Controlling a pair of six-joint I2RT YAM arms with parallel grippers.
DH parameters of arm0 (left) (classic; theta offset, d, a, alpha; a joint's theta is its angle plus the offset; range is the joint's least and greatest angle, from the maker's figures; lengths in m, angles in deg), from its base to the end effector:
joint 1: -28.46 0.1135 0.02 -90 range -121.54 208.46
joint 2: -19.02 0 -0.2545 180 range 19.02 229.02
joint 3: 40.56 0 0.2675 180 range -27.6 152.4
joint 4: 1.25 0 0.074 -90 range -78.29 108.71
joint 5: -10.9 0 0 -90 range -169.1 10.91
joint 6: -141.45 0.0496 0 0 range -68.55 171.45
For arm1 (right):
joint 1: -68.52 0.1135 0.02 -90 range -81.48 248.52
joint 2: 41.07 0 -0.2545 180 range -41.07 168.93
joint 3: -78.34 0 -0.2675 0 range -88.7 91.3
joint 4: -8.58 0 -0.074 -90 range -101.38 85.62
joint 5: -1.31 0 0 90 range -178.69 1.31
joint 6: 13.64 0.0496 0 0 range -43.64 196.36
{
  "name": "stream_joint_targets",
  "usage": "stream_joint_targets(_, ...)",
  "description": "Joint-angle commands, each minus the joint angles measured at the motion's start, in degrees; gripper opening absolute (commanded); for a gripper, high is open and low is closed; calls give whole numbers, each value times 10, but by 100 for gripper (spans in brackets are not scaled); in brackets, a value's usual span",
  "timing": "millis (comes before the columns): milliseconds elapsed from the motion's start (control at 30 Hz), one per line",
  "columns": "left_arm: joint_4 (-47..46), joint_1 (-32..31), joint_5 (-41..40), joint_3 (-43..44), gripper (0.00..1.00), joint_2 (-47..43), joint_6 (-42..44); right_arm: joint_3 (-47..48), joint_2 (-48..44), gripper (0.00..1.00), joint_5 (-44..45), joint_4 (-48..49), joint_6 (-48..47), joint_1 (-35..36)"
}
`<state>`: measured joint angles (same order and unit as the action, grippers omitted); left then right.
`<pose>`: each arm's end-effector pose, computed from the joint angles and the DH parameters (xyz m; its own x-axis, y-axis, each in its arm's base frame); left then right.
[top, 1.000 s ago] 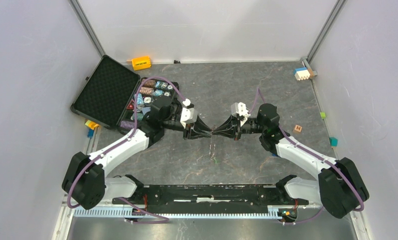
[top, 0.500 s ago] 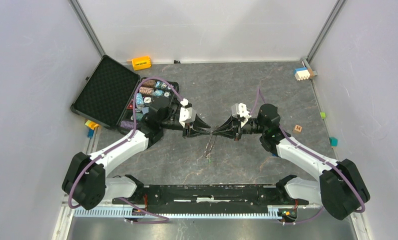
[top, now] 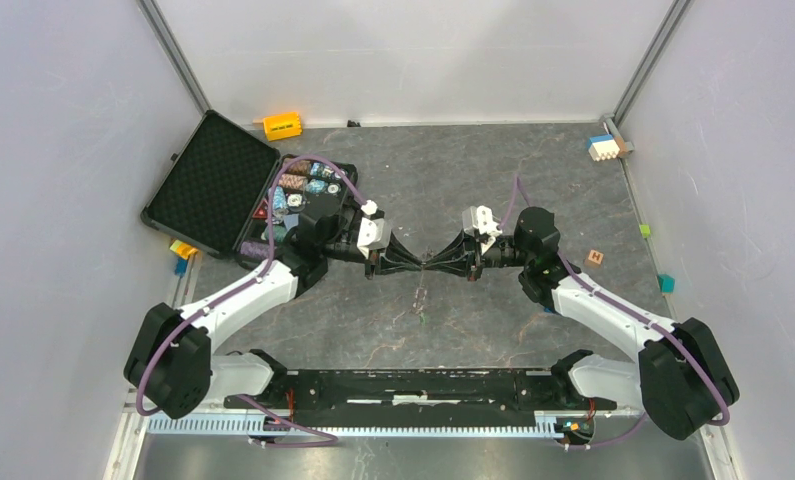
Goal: Put the keys on the keyring
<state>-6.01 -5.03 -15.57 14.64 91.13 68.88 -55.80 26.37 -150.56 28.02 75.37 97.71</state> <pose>0.2188 -0.1980 0.2577 0.1248 0.0775 -0.9891 0.9836 -0.1408 0.1131 0.2130 0.1691 0.2465 -0.0153 -0.0179 -0.9997 -0.9997 -0.0185 0.0157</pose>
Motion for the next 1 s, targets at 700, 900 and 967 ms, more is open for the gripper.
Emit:
stream_joint_targets(700, 126, -13, -46, 38, 2, -15, 78, 37, -19, 22, 65, -149, -171, 8)
stream_joint_targets(900, 173, -27, -90, 56, 2, -12, 118, 52, -14, 26, 62, -180, -189, 19)
stream_joint_targets(967, 197, -34, -106, 62, 2, -11, 133, 56, -12, 27, 60, -191, -197, 25)
